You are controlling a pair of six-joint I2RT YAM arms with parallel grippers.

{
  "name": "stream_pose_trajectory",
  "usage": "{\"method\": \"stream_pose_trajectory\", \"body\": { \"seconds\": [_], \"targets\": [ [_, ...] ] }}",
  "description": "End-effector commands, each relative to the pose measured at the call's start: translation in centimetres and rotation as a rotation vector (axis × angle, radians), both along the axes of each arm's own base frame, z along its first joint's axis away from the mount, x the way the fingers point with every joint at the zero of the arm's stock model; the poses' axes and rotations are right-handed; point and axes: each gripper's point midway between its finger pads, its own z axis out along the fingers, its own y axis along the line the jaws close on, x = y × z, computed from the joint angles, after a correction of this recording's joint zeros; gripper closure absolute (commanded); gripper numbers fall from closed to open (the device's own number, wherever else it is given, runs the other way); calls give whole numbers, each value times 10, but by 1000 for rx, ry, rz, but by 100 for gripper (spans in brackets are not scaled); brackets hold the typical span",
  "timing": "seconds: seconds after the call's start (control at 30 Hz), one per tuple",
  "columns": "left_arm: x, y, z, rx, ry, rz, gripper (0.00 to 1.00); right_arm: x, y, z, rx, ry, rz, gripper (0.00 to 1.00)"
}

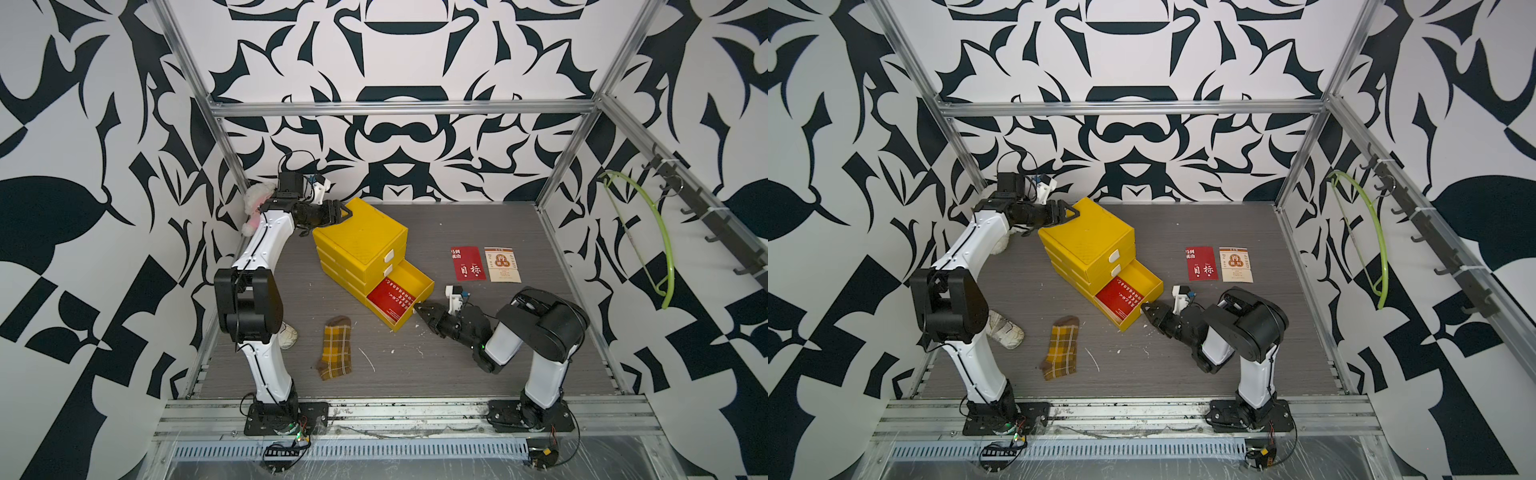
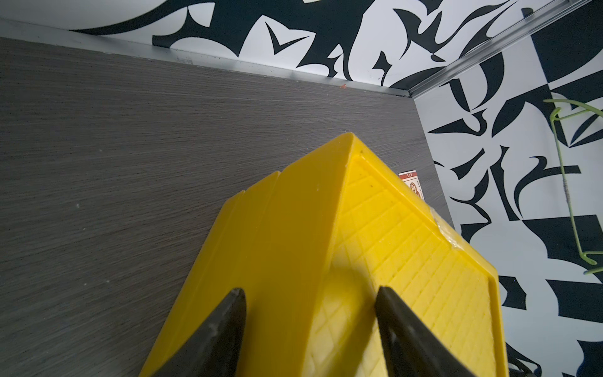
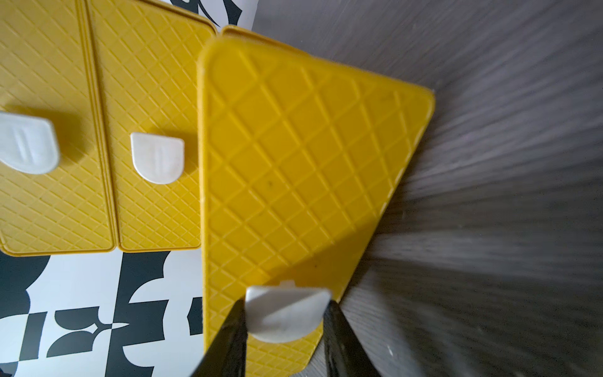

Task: Take the postcards out of the drawer
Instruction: Open the drawer in the storage box.

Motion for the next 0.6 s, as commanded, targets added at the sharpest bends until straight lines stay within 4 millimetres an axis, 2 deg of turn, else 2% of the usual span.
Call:
{"method": "stream_pose_trajectory", "body": {
  "seconds": [0.0,0.3,0.47,0.5,0.57],
  "targets": [
    [-12,4,-29,45,110,8,32,-7,-3,-6,-34,3,9,66],
    [-12,4,-29,47,112,8,32,-10,-5,-7,-39,7,4,65],
    [-12,4,-28,46,108,8,32,-10,-8,-4,-37,0,-8,48],
    [-12,4,-28,45,110,8,32,-10,-8,-3,-35,-3,-10,41],
    [-12,4,-29,44,111,7,32,-11,-9,-1,-31,-7,-13,37]
  ]
}}
